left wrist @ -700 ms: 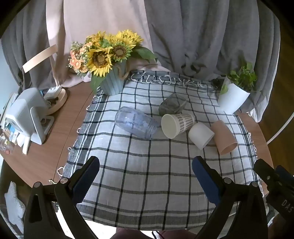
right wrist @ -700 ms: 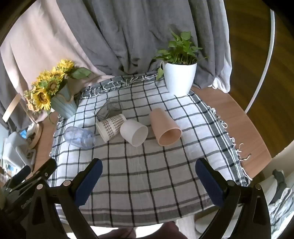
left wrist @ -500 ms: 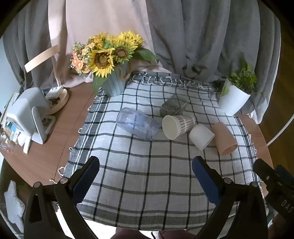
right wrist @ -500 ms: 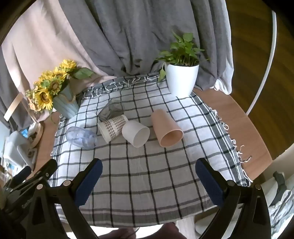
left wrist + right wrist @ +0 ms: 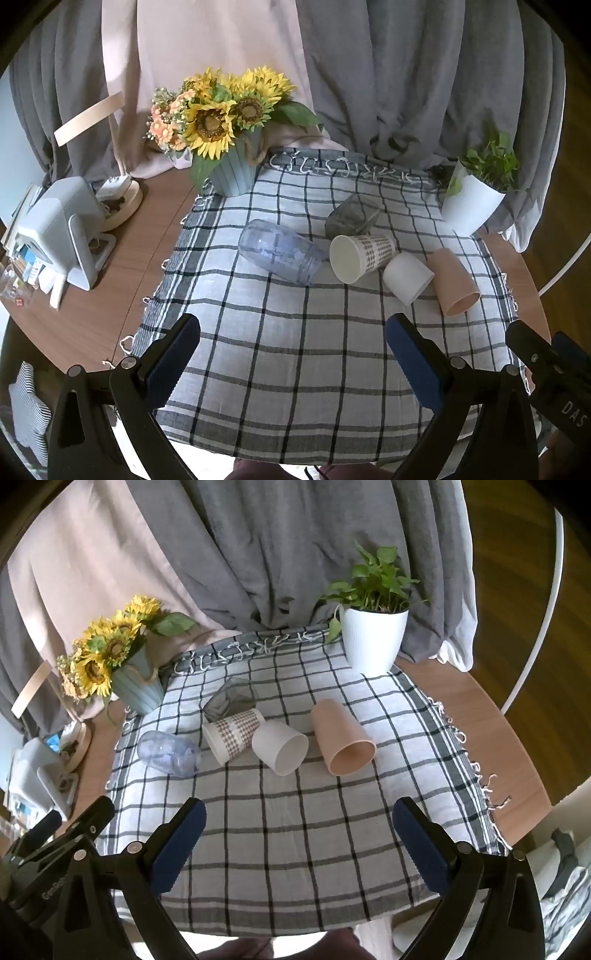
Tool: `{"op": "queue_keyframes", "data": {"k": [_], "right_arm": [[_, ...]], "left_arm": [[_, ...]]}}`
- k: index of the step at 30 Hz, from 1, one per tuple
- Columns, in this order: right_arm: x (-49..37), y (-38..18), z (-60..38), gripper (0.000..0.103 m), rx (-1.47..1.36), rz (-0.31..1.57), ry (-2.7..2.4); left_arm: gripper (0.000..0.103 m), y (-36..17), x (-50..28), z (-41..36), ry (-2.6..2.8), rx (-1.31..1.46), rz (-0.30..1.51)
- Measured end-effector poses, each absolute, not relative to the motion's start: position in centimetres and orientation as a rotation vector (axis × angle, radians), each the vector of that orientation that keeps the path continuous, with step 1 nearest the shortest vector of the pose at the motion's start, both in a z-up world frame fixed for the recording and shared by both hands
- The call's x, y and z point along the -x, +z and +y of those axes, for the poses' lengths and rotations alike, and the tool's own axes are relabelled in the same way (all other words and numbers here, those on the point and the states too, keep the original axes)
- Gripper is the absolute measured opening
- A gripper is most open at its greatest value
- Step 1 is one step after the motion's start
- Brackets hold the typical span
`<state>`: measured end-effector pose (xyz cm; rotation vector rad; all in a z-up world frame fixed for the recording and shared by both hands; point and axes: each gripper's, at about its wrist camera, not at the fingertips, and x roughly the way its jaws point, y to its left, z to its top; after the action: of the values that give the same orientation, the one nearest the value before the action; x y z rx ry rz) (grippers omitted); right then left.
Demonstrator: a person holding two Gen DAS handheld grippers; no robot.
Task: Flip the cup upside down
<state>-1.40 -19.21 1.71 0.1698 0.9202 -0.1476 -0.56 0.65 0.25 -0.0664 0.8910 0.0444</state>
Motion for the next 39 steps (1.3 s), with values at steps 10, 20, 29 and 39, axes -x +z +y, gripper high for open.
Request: {"op": "queue_keyframes", "data": {"k": [10,20,29,39], "right_arm": [[1.44,1.57,-19.37,0.102,-0.17,0.92,-0.147],[1.29,1.6,-19.36,0.102,-0.17,0.922,-0.147],[1.2,1.46,-19.56,0.102,-0.171,0.924,-0.148],[1.0,1.47,-19.43,0.102,-0.165,0.926,-0.151]], "left_arm": [[0.103,0.15,0.59,0.49,0.045,0.067,0.893],[0.103,0.25,0.31,0.45,0.05,0.067,0.896],[0.103,0.23,0.09,0.44,0.051,0.068,0.896],[0.103,-0.2,0.02,0.49,0.048,0.069,0.905]]}}
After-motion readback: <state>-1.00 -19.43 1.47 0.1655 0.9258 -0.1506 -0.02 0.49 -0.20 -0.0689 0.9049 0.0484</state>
